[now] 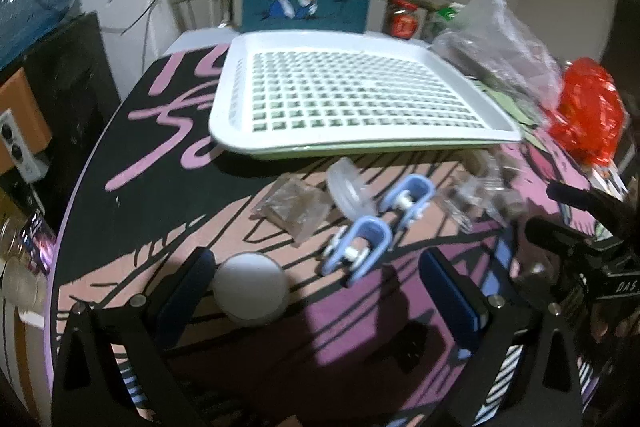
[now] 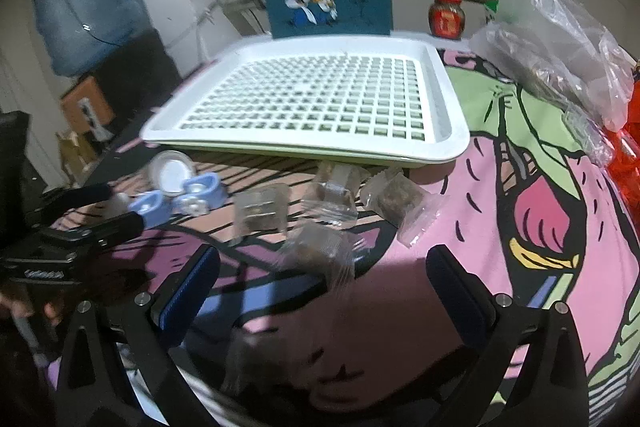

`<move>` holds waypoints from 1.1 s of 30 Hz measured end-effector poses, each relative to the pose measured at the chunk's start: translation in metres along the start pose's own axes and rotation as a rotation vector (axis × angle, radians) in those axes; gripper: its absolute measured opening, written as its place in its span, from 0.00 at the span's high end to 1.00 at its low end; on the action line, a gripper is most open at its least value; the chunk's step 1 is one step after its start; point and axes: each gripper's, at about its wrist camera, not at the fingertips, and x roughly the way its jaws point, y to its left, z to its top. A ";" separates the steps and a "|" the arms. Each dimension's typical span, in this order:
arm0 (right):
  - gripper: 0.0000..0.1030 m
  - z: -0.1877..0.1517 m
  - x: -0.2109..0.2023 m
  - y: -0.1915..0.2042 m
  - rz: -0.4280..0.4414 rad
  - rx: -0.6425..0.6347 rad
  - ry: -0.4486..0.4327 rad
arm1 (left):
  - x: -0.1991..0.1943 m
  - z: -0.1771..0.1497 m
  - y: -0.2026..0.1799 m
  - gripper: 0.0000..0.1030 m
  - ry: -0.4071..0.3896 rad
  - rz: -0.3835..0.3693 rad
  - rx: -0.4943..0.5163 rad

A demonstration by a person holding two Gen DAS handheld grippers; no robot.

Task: Organize objects
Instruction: 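Grasp the white round jar with the left tool while the right tool grasps a clear bag of brown pieces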

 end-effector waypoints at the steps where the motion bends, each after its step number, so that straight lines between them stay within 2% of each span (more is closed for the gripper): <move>1: 0.00 -0.003 -0.005 -0.001 0.012 0.001 -0.009 | -0.003 0.000 -0.001 0.00 -0.014 -0.009 0.008; 3: 0.00 -0.008 -0.012 -0.003 0.037 0.006 -0.018 | -0.010 0.001 -0.003 0.00 -0.051 -0.032 0.024; 7: 0.00 -0.017 -0.022 0.002 0.077 -0.012 -0.019 | -0.015 -0.001 -0.003 0.00 -0.047 -0.074 0.049; 12: 0.00 -0.024 -0.024 0.004 0.095 -0.021 -0.009 | -0.012 -0.007 0.006 0.00 -0.014 -0.043 0.022; 15: 0.00 -0.026 -0.018 0.003 0.093 -0.019 0.017 | -0.014 -0.010 0.008 0.00 -0.019 -0.014 0.010; 19: 0.00 -0.029 -0.016 0.007 0.091 -0.037 0.035 | -0.013 -0.012 0.012 0.04 -0.012 -0.013 -0.004; 33: 0.00 -0.033 -0.019 0.019 0.045 -0.102 0.018 | -0.016 -0.013 0.014 0.04 -0.026 0.014 -0.008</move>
